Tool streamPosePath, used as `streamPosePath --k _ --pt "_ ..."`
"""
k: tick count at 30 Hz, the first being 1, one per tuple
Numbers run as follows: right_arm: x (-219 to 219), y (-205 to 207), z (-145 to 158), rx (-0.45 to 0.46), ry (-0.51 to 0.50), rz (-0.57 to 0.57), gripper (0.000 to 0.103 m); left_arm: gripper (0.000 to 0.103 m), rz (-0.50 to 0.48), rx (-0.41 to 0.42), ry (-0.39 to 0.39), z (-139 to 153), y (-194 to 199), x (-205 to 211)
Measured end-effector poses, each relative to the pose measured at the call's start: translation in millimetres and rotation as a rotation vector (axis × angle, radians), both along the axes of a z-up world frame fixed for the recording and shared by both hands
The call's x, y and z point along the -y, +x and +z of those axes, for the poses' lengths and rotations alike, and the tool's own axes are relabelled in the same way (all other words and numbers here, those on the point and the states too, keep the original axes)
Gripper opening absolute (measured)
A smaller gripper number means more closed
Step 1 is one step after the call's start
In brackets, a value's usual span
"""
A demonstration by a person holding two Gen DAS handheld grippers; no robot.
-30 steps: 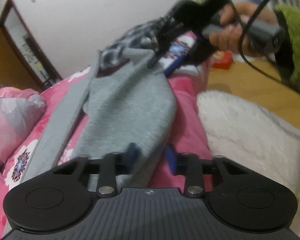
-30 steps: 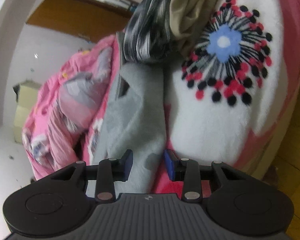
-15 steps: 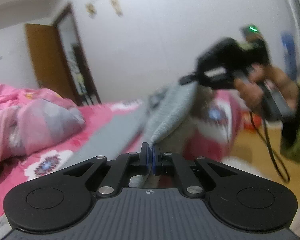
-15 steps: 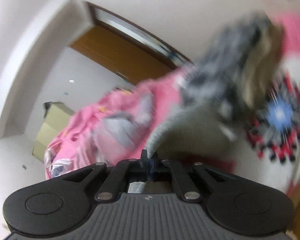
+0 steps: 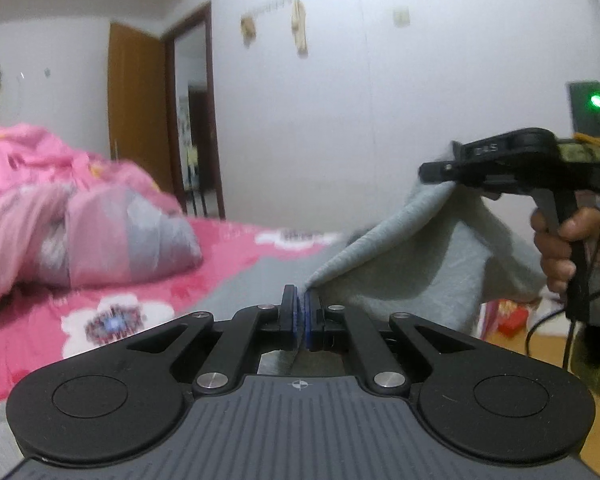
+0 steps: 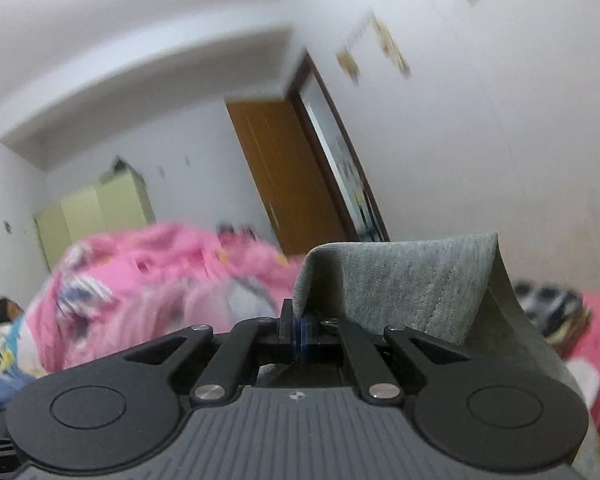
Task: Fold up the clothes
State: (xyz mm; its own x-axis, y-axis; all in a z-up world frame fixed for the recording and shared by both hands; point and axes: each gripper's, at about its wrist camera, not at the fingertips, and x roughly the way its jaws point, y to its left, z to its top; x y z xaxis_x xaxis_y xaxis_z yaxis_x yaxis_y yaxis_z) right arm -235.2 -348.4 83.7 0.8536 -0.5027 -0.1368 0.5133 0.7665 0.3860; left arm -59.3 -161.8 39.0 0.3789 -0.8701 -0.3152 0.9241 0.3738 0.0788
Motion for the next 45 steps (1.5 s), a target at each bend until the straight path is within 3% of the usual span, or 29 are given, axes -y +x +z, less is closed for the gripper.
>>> streamPosePath --k 4,5,6,8,9,11,12,13,14,18,23,27,34,40,45 --pt "58 59 -41 -0.172 0.128 0.031 0.005 0.003 0.04 -0.051 0.135 -30 35 43" --pt "78 80 -57 -0.222 0.178 0.06 0.012 0.003 0.081 -0.087 0.178 -41 49 56" --pt "98 100 -72 -0.272 0.227 0.089 0.025 0.004 0.133 -0.132 0.203 -50 66 66" --pt "130 128 -99 -0.339 0.327 0.131 0.039 0.004 0.208 -0.254 0.208 -66 101 74" --pt "144 132 -110 -0.363 0.38 0.145 0.038 0.006 0.232 -0.315 0.199 -70 114 74" --pt "155 124 -117 -0.353 0.44 0.147 0.039 0.015 0.25 -0.357 0.156 -68 121 62" --pt "157 117 -117 -0.328 0.446 0.152 0.042 0.026 0.254 -0.367 0.13 -66 123 55" --pt "155 104 -113 -0.287 0.425 0.158 0.046 0.03 0.26 -0.372 0.107 -63 124 48" --pt "152 90 -108 -0.251 0.405 0.149 0.052 0.03 0.27 -0.364 0.094 -60 124 41" --pt "146 26 -94 -0.162 0.371 0.096 0.054 0.03 0.305 -0.378 0.045 -46 121 7" --pt "157 -25 -126 -0.235 0.545 0.055 0.054 0.031 0.344 -0.4 0.001 -27 105 -44" --pt "155 -35 -148 -0.305 0.603 0.014 0.054 0.033 0.386 -0.387 0.01 -17 84 -84" --pt "150 -25 -131 -0.294 0.472 0.07 0.051 0.033 0.413 -0.387 0.086 -27 50 -115" --pt "172 40 -121 -0.443 0.317 0.188 0.047 0.034 0.411 -0.378 0.085 -36 35 -110" --pt "176 80 -125 -0.54 0.196 0.243 0.047 0.034 0.405 -0.357 0.13 -42 32 -99"
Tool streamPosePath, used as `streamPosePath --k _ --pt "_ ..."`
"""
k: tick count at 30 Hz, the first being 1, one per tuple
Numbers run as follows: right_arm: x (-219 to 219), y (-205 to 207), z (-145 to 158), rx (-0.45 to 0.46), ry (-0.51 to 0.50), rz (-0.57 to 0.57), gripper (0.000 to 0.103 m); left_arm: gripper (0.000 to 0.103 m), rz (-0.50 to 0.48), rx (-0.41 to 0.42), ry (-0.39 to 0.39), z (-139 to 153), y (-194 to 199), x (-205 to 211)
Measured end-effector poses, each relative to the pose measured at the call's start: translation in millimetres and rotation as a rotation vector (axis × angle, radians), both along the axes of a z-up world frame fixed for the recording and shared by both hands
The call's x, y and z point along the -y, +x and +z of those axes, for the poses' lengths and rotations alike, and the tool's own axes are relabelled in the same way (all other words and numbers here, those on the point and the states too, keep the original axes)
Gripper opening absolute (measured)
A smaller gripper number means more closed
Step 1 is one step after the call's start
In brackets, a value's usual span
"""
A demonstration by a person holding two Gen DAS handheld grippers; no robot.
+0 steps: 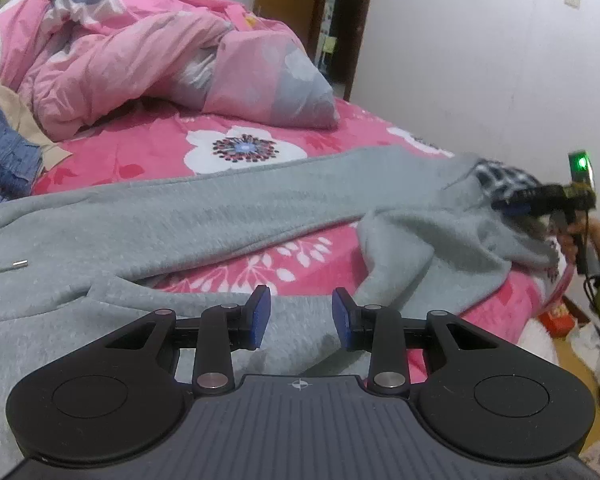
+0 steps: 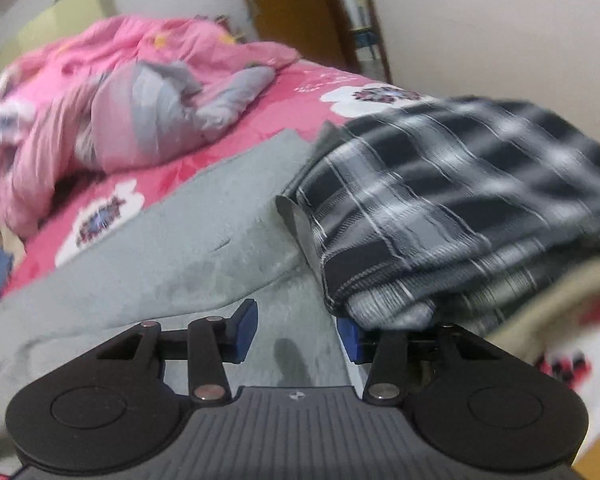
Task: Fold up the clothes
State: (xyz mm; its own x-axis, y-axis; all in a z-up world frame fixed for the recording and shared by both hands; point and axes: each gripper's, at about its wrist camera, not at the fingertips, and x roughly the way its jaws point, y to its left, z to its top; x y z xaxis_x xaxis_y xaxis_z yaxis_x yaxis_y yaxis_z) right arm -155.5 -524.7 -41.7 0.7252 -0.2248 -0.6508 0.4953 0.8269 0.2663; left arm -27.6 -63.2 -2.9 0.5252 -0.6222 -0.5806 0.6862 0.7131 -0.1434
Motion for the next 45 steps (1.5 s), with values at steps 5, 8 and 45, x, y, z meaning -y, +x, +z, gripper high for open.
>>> streamPosePath --k 5,8,45 --pt "-9 12 3 -0.004 -0.081 0.052 0.047 0.034 -0.002 -0.003 0.03 -6 4 9" --pt "-21 11 5 -0.005 -0.111 0.091 0.047 0.034 -0.005 -0.007 0.046 -10 9 13" --pt "-9 38 36 0.03 -0.185 0.122 0.0 0.034 0.053 -0.046 0.074 -37 43 1"
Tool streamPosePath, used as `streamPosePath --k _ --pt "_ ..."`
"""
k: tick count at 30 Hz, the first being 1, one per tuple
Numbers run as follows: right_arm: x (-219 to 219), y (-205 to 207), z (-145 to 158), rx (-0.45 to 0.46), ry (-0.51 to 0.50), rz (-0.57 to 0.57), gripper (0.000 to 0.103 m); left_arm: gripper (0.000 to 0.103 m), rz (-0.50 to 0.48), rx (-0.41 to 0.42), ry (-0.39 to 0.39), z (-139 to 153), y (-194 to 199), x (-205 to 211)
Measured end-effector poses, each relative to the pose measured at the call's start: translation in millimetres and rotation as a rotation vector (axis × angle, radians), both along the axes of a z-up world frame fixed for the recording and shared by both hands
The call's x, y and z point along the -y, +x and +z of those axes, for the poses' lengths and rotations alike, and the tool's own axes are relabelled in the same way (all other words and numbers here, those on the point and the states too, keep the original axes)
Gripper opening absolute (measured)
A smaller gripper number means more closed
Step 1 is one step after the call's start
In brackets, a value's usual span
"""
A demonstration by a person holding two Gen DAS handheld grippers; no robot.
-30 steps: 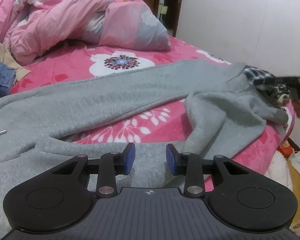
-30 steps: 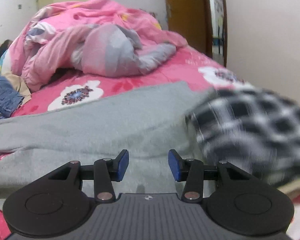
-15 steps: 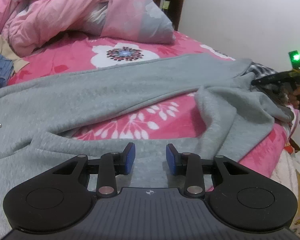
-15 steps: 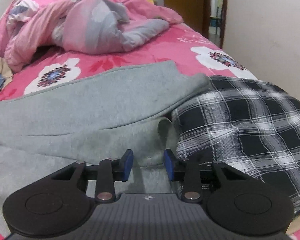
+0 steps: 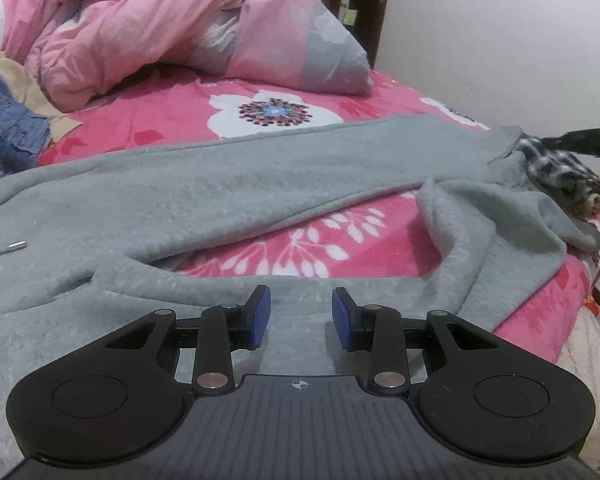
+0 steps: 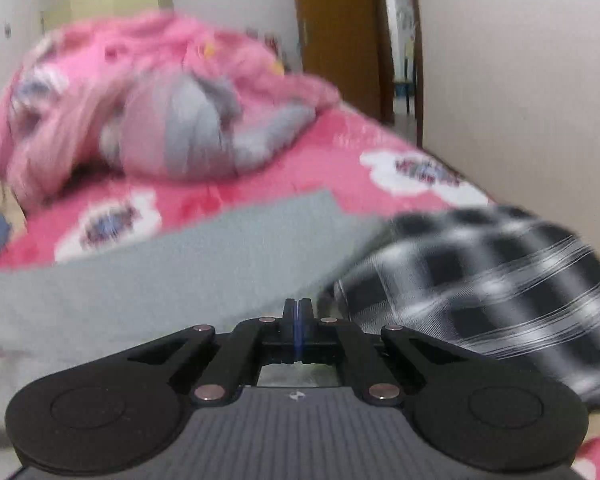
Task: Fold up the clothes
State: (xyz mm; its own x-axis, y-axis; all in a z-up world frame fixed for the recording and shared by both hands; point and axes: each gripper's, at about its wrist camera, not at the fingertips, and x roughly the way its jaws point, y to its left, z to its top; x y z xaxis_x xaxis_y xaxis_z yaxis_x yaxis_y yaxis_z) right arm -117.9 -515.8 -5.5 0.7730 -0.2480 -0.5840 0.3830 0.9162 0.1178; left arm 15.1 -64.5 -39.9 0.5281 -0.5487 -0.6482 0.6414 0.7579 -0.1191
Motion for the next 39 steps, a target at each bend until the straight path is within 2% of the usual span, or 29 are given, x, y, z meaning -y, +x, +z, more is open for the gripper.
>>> streamPosePath --k 3,7,8,9,11,13,19,20,21,22,24,27,30,35,37,39 --pt "-4 -17 19 0.053 0.005 -0.006 0.0 0.034 0.013 -0.006 -0.009 -1 3 -3" --pt "-5 4 2 -0.079 -0.05 0.021 0.007 0.034 0.018 -0.011 -0.019 -2 2 -5" --pt "-5 11 -5 -0.118 -0.066 0.029 0.019 0.034 0.015 -0.011 -0.018 -2 1 -5" --pt "-5 19 -12 -0.151 -0.083 0.034 0.035 0.034 0.012 -0.011 -0.017 -3 0 -4" --pt "-4 34 -27 -0.217 -0.114 0.041 0.047 0.034 0.009 -0.008 -0.01 -3 -2 -5" --pt "0 44 -38 -0.275 -0.112 0.037 0.047 0.034 0.009 -0.005 -0.006 -3 -3 -5" --pt "-2 50 -47 -0.347 -0.092 0.074 0.049 0.034 0.018 -0.014 -0.008 -6 3 -4" --pt "-3 51 -49 -0.349 -0.097 0.082 0.047 0.034 0.019 -0.017 -0.008 -7 3 -4" --pt "-5 51 -51 -0.35 -0.098 0.089 0.04 0.034 0.019 -0.019 -0.008 -7 4 -3" --pt "-5 51 -51 -0.347 -0.088 0.092 0.038 0.034 0.018 -0.018 -0.008 -7 3 -3" --pt "-7 48 -49 -0.329 -0.087 0.09 0.02 0.034 0.013 -0.013 -0.007 -7 2 -3" --pt "-12 41 -41 -0.285 -0.115 0.083 0.013 0.034 0.018 -0.006 -0.003 -7 3 -4" --pt "-21 25 -21 -0.193 -0.163 0.038 0.011 0.034 0.04 -0.002 -0.003 -7 6 -6" --pt "-33 -20 39 0.031 -0.257 -0.1 0.011 0.034 0.085 0.023 0.016 -5 10 -9" --pt "-30 -31 59 0.08 -0.289 -0.151 0.011 0.034 0.098 0.049 0.034 -5 12 -9" --pt "-22 -33 69 0.09 -0.3 -0.187 0.011 0.034 0.111 0.068 0.05 -5 15 -8"
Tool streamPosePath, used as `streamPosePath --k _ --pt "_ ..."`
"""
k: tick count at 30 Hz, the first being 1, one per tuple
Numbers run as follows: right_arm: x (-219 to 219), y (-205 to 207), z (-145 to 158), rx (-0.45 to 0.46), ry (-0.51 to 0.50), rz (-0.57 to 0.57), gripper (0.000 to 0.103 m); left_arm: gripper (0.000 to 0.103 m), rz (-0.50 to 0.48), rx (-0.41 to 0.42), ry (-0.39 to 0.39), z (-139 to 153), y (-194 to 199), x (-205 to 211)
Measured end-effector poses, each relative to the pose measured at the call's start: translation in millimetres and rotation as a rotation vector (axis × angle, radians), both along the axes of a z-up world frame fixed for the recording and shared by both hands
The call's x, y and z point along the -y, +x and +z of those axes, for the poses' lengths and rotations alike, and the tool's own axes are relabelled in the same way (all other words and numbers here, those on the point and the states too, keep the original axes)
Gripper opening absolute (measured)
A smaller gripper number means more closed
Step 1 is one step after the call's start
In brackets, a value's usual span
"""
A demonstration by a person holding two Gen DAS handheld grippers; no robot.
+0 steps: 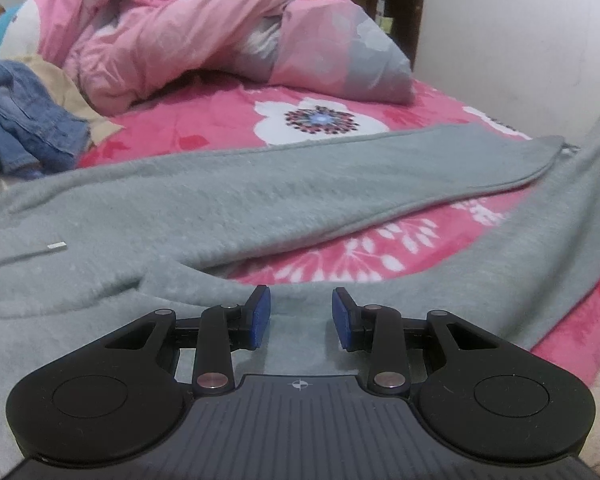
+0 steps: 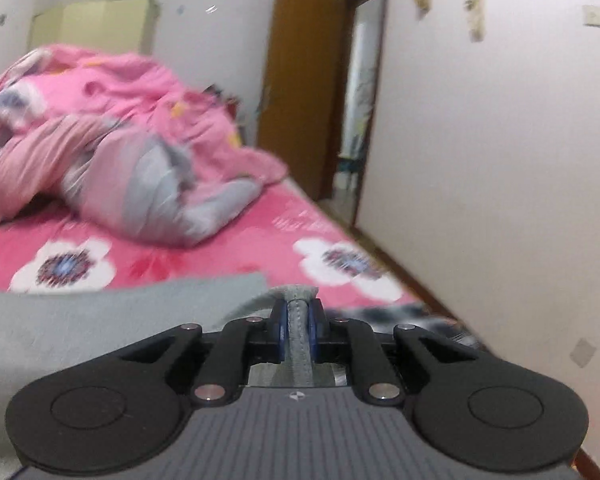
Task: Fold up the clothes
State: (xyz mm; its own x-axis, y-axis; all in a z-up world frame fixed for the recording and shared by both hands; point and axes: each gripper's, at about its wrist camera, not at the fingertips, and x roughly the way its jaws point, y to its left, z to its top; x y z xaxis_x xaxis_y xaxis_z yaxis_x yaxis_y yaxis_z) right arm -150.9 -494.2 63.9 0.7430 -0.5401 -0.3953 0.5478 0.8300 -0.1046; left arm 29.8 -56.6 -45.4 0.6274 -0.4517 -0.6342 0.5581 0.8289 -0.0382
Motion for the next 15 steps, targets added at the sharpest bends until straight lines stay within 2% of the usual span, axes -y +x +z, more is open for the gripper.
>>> streamPosePath --k 6,9,10,12,15 --pt "29 34 -14 -0.073 0.048 -0.093 0.011 0.034 0.039 0.064 0.077 -5 10 2" --pt "41 61 -50 -0.246 0.105 -0.118 0.013 0.034 0.048 0.061 0.096 -9 15 1" --pt "46 69 -62 -0.302 0.131 -0.128 0.016 0.034 0.05 0.057 0.092 -10 16 -1" --pt "53 70 -73 -0.332 0.156 -0.171 0.033 0.034 0.06 0.052 0.083 -9 17 -6" --pt "52 48 -55 -0.237 0.159 -0.228 0.053 0.034 0.096 0.043 0.037 -4 16 -19"
